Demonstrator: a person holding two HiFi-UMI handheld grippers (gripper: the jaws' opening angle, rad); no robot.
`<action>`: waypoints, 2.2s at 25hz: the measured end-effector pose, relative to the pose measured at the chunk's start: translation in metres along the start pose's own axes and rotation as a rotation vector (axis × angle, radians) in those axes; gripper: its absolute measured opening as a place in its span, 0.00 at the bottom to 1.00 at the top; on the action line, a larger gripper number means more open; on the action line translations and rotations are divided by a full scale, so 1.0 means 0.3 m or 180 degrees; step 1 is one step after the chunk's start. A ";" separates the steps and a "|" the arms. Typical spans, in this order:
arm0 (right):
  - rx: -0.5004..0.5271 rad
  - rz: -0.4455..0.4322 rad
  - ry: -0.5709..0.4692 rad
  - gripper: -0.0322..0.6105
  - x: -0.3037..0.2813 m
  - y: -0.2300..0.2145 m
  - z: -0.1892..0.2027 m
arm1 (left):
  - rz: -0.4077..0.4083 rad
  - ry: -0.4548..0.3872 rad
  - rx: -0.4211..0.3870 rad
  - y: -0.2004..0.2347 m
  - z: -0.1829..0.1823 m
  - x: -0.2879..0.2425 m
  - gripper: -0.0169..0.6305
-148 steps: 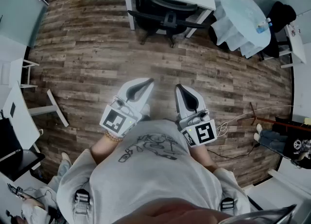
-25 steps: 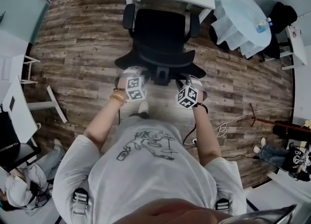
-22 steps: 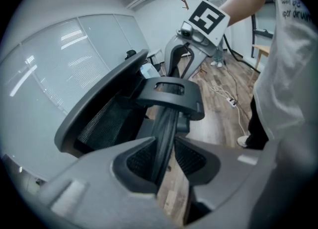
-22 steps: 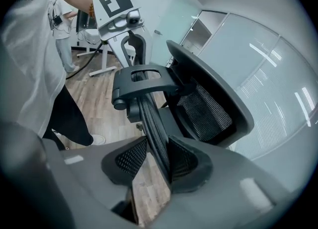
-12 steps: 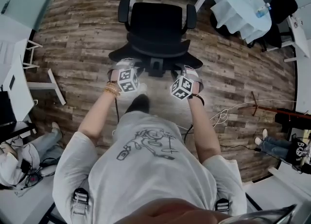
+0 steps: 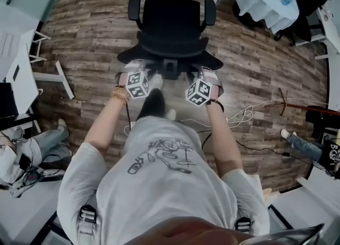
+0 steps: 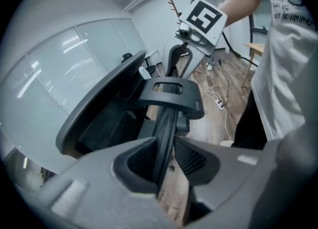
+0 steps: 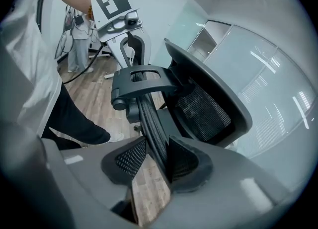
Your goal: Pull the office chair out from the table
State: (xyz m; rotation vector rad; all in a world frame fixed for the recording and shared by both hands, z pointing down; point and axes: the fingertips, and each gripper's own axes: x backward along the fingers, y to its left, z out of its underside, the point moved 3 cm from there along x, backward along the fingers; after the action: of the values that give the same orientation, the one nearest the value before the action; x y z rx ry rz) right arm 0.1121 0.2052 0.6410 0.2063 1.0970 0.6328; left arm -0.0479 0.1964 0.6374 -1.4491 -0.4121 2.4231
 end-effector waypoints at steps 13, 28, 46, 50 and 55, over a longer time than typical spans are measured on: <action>0.0040 -0.0022 -0.0028 0.27 0.193 0.326 0.002 | 0.0002 -0.0012 0.0007 -0.336 0.019 0.168 0.20; -0.0046 0.0008 0.0058 0.27 0.327 0.644 -0.076 | 0.0045 -0.0076 -0.0097 -0.601 0.120 0.348 0.20; -0.0200 -0.0066 0.0116 0.27 0.364 0.750 -0.139 | 0.0048 -0.0178 -0.0129 -0.661 0.178 0.426 0.21; -0.0694 -0.0193 -0.0155 0.28 0.425 0.731 -0.185 | 0.0024 -0.0488 0.0208 -0.646 0.147 0.499 0.21; -0.1409 -0.0044 -0.0817 0.16 0.586 0.660 -0.323 | -0.0199 -0.1258 0.1033 -0.559 0.057 0.696 0.05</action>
State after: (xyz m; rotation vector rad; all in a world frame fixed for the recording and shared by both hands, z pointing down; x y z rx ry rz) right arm 0.0063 0.4512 0.5527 -0.1013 0.6903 0.7965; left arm -0.1413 0.4291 0.5419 -0.8150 -0.1301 2.5739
